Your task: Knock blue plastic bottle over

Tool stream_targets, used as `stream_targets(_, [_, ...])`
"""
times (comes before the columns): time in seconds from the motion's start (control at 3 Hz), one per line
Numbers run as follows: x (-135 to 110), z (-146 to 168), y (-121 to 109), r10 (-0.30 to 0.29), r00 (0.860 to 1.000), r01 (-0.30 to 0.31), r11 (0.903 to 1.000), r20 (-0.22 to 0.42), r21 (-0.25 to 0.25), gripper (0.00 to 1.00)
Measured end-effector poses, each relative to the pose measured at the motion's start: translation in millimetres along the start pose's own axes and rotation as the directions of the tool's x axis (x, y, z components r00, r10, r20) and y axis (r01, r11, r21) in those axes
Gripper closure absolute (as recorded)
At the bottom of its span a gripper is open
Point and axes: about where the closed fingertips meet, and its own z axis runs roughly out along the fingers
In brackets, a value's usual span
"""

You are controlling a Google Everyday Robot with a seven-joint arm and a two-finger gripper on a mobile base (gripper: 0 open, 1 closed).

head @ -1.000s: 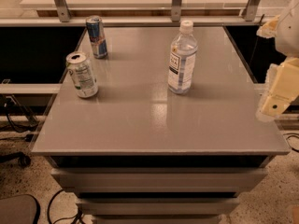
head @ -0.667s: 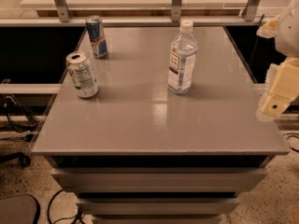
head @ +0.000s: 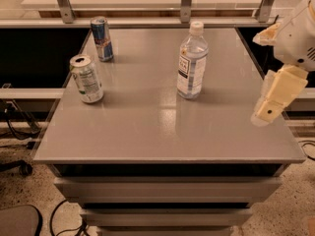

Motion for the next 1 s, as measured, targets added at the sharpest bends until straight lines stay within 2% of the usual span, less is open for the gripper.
stream_targets(0.33, [-13, 26, -14, -0.015, 0.997, 0.015, 0.9999, 0.072, 0.001, 0.0])
stream_targets(1.0, [-33, 85, -36, 0.003, 0.99, 0.002, 0.9993, 0.139, -0.038, 0.0])
